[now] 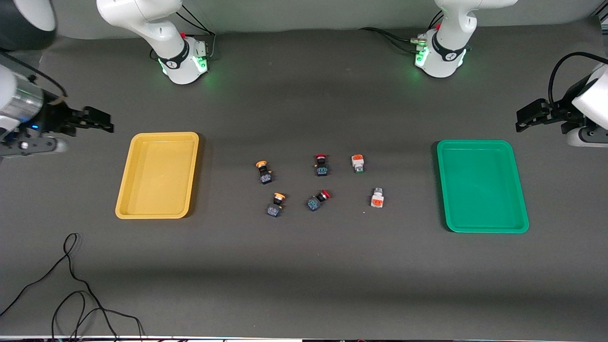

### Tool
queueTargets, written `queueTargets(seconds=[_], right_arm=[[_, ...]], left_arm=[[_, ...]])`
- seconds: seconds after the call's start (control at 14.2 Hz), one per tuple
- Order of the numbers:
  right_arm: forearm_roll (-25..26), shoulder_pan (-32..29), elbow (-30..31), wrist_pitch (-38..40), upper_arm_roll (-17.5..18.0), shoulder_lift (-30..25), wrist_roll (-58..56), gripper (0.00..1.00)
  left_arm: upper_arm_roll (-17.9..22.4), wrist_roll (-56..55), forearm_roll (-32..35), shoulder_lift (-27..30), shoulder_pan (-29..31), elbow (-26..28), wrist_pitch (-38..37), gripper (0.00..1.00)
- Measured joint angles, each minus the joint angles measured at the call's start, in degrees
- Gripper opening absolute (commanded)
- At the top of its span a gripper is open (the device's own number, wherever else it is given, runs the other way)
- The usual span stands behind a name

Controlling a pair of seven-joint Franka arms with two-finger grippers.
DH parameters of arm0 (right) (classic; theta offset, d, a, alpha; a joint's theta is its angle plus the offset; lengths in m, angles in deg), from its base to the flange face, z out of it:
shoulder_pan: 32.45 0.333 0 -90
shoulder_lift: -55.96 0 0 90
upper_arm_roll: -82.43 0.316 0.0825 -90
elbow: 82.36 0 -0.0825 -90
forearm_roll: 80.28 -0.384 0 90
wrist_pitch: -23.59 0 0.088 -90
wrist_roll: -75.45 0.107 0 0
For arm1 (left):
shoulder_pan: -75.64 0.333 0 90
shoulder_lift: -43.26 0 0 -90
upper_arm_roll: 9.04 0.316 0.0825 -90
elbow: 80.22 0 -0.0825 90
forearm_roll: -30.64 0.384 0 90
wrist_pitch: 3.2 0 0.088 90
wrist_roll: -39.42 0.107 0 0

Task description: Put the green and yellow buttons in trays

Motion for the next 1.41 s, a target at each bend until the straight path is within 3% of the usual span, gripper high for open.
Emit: queueTargets(seconds=[0.21,0.42,0.84,1.12,1.41], right_arm=[[-2.1,4.1,0.6,-1.8,0.2,3.2,4.2,1.0],[-6.0,8.4,3.6,-8.5,0.4,6.8,12.7,1.0],[-6.5,21.5,9.0,-19.7,0.6,14.2,27.3,1.0],[-6.5,24.7,9.4,-24.9,0.6,19.4,28.3,1.0],[-6.5,24.8,9.6,-33.9,0.5,26.6,29.2,1.0]], left_arm=[[0.0,0.0,0.0,0.1,0.0,0.0,0.0,1.0],[0.0,0.0,0.0,0.1,0.0,0.0,0.0,1.0],[-0.3,-2.4,-0.1,0.2,-2.2,1.2,2.1,1.0],[-0.8,-13.4,-0.1,0.1,-12.2,9.2,10.5,1.0],[-1.3,-18.7,-0.2,0.0,-18.5,20.5,21.9,1.0]])
